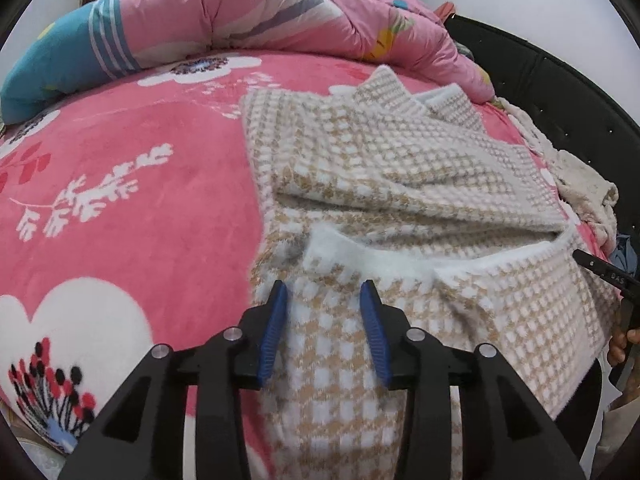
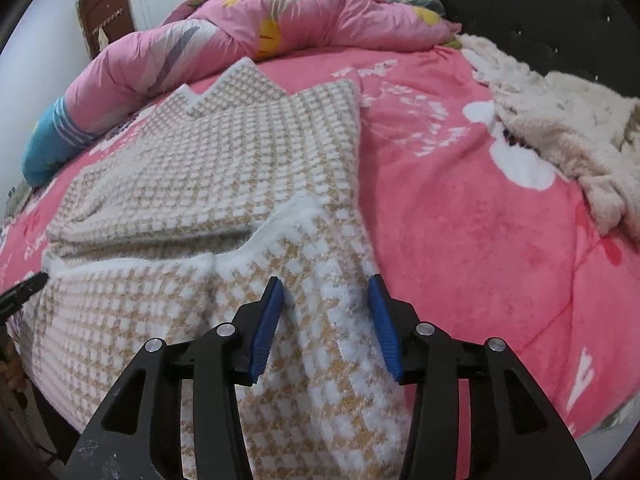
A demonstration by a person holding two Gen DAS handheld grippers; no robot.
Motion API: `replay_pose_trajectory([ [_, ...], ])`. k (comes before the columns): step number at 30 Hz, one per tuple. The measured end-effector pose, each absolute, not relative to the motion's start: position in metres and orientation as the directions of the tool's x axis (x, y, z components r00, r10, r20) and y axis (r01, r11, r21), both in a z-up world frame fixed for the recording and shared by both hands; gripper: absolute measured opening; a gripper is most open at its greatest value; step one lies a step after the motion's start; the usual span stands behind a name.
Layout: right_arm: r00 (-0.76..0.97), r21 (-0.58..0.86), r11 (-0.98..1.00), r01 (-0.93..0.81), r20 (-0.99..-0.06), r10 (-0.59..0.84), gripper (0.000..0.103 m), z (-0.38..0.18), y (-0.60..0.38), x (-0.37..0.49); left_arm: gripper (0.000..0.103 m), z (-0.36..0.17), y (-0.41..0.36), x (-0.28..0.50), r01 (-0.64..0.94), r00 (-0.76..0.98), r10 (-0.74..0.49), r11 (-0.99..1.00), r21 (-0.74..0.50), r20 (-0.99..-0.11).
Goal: Fold large clothes
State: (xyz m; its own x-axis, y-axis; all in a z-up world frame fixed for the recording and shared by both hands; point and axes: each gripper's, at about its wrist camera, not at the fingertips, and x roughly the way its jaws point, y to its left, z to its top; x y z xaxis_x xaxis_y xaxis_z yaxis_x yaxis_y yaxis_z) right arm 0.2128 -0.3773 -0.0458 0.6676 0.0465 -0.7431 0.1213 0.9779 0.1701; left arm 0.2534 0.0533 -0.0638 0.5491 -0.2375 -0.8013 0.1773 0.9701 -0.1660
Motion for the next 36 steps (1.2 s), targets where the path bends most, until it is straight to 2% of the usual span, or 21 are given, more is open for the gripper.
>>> replay_pose_trajectory([
  [2, 0.665, 0.177, 0.977, 0.119, -0.745, 0.053, 0.032, -0.047, -0.378, 0.212, 0.036, -0.063, 0.051, 0.253, 0.177, 0.561, -0.227, 0.972, -0.152, -0.796],
  [3, 0.667, 0.172, 0.978, 0.116, -0.743, 0.051, 0.016, -0.046, -0.377, 0.210, 0.023, -0.061, 0.049, 0.251, 0.183, 0.573, -0.220, 0.973, -0.138, -0.789],
  [4, 0.676, 0.169, 0.979, 0.112, -0.735, 0.050, 0.011, -0.042, -0.376, 0.206, 0.012, -0.059, 0.047, 0.248, 0.191, 0.586, -0.214, 0.974, -0.124, -0.781],
  [6, 0.708, 0.173, 0.979, 0.109, -0.705, 0.046, 0.006, -0.029, -0.376, 0.198, 0.010, -0.047, 0.044, 0.239, 0.199, 0.631, -0.209, 0.974, -0.105, -0.747],
  [10, 0.785, 0.159, 0.982, 0.099, -0.620, 0.022, 0.006, 0.007, -0.377, 0.186, 0.009, -0.014, 0.052, 0.229, 0.184, 0.720, -0.206, 0.978, -0.104, -0.663],
  [14, 0.776, 0.170, 0.980, 0.106, -0.630, 0.025, 0.006, -0.003, -0.382, 0.207, 0.009, -0.028, 0.053, 0.247, 0.151, 0.705, -0.184, 0.983, -0.108, -0.685],
  [17, 0.692, 0.178, 0.977, 0.115, -0.720, 0.050, 0.007, -0.050, -0.384, 0.235, 0.010, -0.064, 0.049, 0.262, 0.129, 0.641, -0.133, 0.989, -0.065, -0.756],
  [20, 0.696, 0.211, 0.972, 0.106, -0.714, 0.079, 0.014, -0.058, -0.388, 0.231, 0.013, -0.073, 0.052, 0.259, 0.140, 0.644, -0.150, 0.987, -0.077, -0.750],
  [21, 0.694, 0.226, 0.969, 0.103, -0.714, 0.093, 0.022, -0.055, -0.391, 0.228, 0.015, -0.069, 0.053, 0.257, 0.142, 0.649, -0.154, 0.987, -0.080, -0.745],
  [23, 0.707, 0.215, 0.966, 0.140, -0.705, 0.055, 0.049, -0.042, -0.399, 0.215, 0.025, -0.057, 0.060, 0.250, 0.129, 0.673, -0.144, 0.989, -0.077, -0.726],
  [24, 0.721, 0.200, 0.968, 0.154, -0.692, 0.029, 0.062, -0.035, -0.400, 0.208, 0.038, -0.050, 0.061, 0.246, 0.112, 0.693, -0.119, 0.992, -0.057, -0.711],
  [27, 0.776, 0.246, 0.961, 0.129, -0.629, 0.057, 0.062, -0.007, -0.405, 0.180, 0.040, -0.020, 0.065, 0.225, 0.111, 0.769, -0.116, 0.993, -0.048, -0.628],
  [29, 0.793, 0.329, 0.943, 0.044, -0.586, 0.167, 0.062, 0.006, -0.397, 0.170, 0.040, -0.006, 0.057, 0.213, 0.187, 0.785, -0.200, 0.979, -0.083, -0.586],
  [31, 0.776, 0.348, 0.936, -0.048, -0.577, 0.254, 0.062, 0.009, -0.374, 0.173, 0.040, -0.002, 0.035, 0.206, 0.302, 0.750, -0.317, 0.945, -0.126, -0.580],
  [33, 0.741, 0.330, 0.936, -0.125, -0.596, 0.309, 0.057, 0.004, -0.347, 0.184, 0.040, -0.016, 0.003, 0.210, 0.379, 0.677, -0.380, 0.914, -0.144, -0.630],
  [36, 0.652, 0.281, 0.946, -0.163, -0.689, 0.317, 0.047, -0.034, -0.306, 0.216, 0.042, -0.064, -0.026, 0.232, 0.350, 0.581, -0.279, 0.934, -0.075, -0.765],
])
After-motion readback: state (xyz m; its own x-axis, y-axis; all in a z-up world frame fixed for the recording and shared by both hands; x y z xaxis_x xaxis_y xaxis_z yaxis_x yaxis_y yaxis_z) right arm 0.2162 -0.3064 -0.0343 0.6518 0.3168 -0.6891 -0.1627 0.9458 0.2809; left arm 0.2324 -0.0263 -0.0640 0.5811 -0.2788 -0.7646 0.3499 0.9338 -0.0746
